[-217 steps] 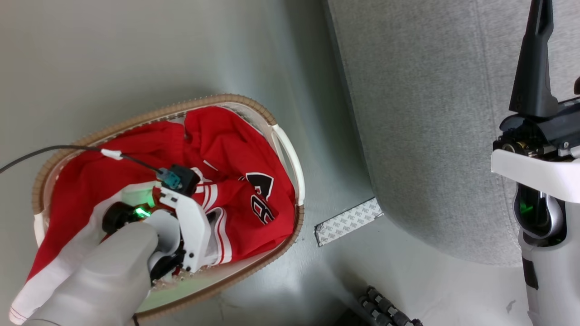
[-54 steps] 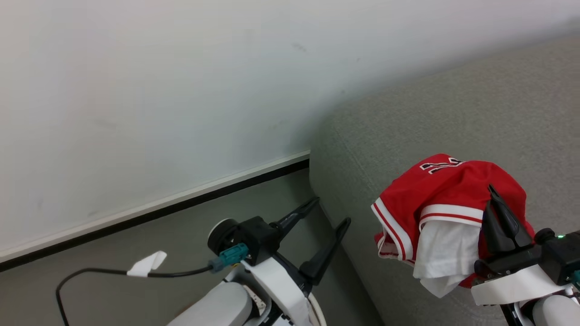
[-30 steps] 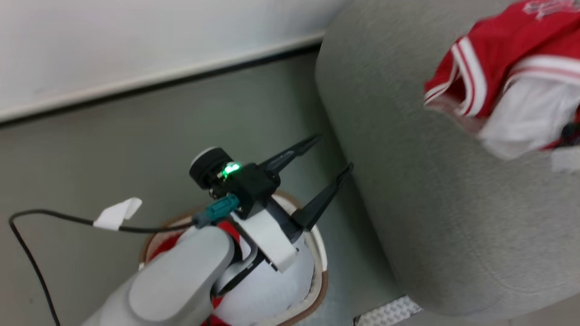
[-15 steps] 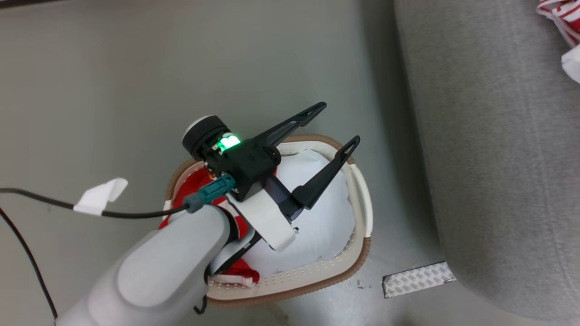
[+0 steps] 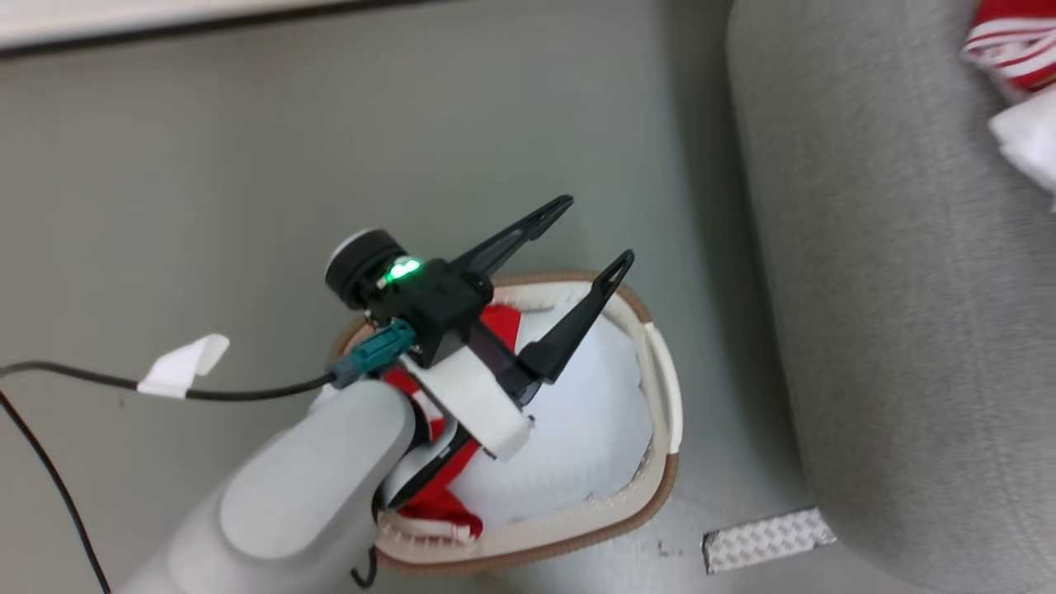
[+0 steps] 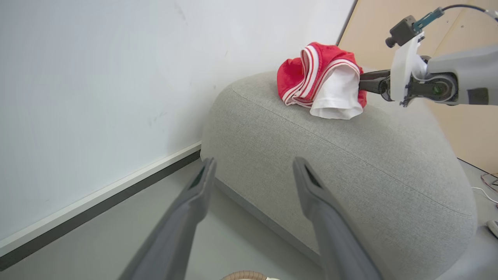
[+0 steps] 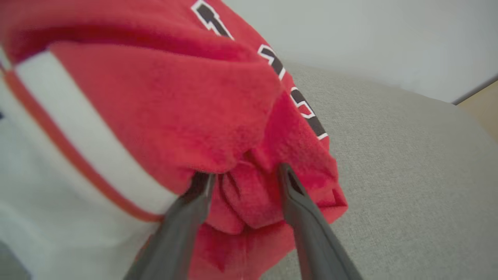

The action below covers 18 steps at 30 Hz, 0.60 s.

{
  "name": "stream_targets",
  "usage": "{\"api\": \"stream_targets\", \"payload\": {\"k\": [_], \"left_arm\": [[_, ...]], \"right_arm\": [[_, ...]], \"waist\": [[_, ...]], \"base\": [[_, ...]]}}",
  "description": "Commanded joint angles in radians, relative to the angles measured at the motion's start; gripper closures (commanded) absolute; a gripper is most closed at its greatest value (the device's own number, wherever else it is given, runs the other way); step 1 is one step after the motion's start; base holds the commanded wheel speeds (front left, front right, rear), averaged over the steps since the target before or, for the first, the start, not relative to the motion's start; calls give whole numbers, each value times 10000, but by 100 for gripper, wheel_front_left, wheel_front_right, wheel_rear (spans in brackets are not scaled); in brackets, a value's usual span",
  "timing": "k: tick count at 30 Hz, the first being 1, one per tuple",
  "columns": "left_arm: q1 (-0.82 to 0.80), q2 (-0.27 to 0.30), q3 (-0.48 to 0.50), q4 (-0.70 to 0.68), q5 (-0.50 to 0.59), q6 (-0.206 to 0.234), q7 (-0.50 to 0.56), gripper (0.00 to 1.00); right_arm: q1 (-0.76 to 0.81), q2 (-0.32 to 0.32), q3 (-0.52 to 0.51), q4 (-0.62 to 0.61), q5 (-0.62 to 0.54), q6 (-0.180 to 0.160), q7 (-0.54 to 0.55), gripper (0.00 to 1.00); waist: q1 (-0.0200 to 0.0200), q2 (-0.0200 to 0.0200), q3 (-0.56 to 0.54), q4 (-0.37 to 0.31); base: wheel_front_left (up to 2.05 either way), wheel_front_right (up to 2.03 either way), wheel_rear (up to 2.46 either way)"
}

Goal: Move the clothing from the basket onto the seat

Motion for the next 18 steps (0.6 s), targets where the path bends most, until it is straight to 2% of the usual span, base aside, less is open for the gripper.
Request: {"api": "stream_targets", "payload": {"k": [1,3,9,13,18], "left_arm": [[218,12,31,87,-205,50,-90,0],[453,-21,59,294,-270,77,-213,0],[1380,-236,341,823,-794,222,-483,0],[1988,-345,676,999,-981,412,-564,0],[2670,-335,1199,1073,-1092,645,-581,0]], "right_arm": [[127,47,169,119,76,-22,75,0],[342,128,678,216,129,-23,269,0],[839,-360,2158,-504,390,-22,139,0],[1128,-745,2857,-1531,917,-23,-30,0],[1770,-958,3074,-2955,1707,-22,-402,0]], "waist": [[-1,0,-588,-217],[-1,0,-1181,-344],[-1,0,-3119,-524],[-1,0,-4237,-524],[-1,0,-5344,-311]], "base": [[0,0,0],[0,0,0],[0,0,0],[0,0,0],[0,0,0]]}}
